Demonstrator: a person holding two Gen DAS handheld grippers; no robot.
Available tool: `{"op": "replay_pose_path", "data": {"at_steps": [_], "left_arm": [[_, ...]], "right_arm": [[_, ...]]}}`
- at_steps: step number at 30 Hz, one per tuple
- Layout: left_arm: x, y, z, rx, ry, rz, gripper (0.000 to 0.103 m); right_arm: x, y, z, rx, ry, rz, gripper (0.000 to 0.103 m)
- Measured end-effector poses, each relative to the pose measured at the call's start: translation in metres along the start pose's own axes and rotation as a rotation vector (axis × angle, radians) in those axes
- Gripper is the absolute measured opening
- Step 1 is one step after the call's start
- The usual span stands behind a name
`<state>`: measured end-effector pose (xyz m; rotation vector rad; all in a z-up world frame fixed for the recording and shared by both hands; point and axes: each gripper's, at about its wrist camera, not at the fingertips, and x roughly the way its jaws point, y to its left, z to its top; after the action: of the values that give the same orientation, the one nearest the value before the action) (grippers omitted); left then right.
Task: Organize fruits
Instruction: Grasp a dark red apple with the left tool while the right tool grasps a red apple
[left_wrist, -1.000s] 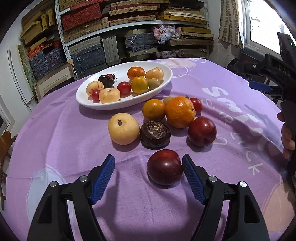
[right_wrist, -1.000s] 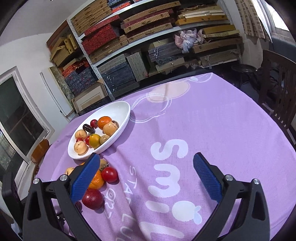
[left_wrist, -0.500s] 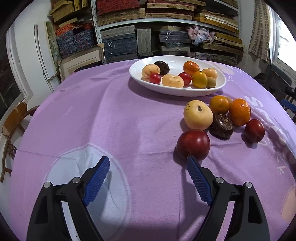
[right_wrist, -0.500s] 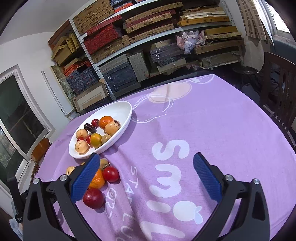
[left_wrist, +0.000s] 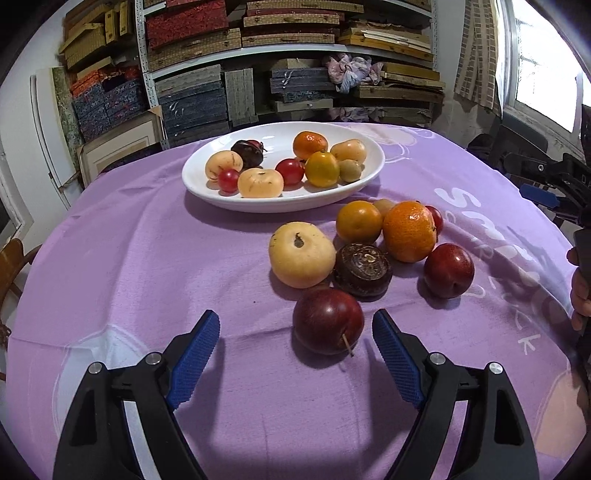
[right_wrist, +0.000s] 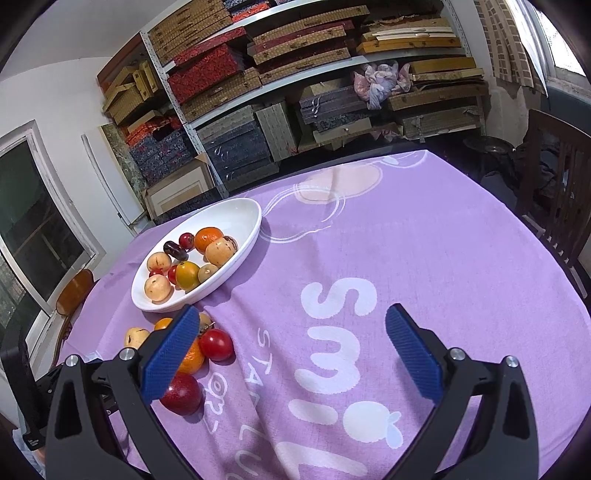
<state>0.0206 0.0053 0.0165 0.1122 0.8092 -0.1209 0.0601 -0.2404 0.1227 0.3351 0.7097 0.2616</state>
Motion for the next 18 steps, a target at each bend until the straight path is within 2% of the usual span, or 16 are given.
{"op": "replay_pose_path", "data": {"at_steps": [3,5,13,14,18], "left_arm": [[0.007,-0.001,0.004,-0.016,0.026,-0.046,0.072],[0.012,-0.002,0.004,-0.031,0.05,-0.085,0.057],[0.012,0.009,-0.004,-0.063,0.061,-0.102,0.047],[0.011,0.011,-0.004,-0.064,0.053,-0.095,0.041],[0.009,0.028,-0.006,-0.092,0.03,-0.038,0.041]], "right_arm": [[0.0,0.001,-0.001,-0.004,0.001,0.0,0.099],[-0.001,0.002,-0.001,-0.01,-0.002,-0.002,0.099],[-0.002,0.003,-0.001,-0.006,0.0,0.005,0.099],[-0.002,0.004,-0.001,-0.012,0.001,0.011,0.099],[-0.001,0.018,-0.003,-0.092,0.021,0.05,0.099]]}}
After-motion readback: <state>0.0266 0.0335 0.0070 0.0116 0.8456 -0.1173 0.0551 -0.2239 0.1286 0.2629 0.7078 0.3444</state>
